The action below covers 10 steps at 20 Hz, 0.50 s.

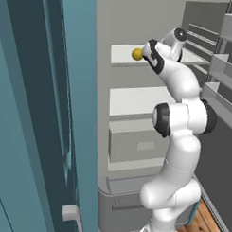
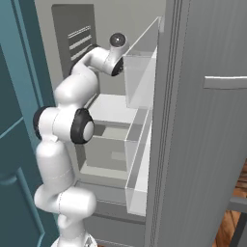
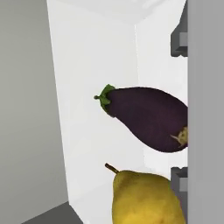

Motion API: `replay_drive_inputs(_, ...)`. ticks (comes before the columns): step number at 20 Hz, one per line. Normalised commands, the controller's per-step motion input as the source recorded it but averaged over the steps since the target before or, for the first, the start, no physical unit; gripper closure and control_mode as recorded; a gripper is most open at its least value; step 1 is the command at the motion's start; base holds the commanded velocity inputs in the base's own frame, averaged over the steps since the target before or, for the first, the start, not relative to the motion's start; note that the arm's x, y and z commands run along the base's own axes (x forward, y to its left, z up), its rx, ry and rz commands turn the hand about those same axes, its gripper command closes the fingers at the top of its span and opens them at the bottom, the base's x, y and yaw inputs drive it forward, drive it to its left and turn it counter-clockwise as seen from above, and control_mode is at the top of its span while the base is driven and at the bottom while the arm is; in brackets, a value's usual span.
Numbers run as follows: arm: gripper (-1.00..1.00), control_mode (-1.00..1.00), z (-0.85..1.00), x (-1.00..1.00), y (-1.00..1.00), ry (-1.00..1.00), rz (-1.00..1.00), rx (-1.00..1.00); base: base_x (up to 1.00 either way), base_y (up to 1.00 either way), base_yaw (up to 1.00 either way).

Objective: Move the eggplant and pear from the top shelf to the second highest shelf to make space. Then, place the pitcher from the counter on the cleared top shelf.

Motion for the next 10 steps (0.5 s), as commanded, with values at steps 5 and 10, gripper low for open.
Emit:
replay_drive_inputs(5,-1.00,-1.00,-0.16,0.30,0.00,0.03,0.00,0.00,0.00,0.00,0.00)
replay_drive_inputs(10,1.00,-1.00,-0.21,0.28,0.00,0.04,0.00,0.00,0.00,0.00,0.00)
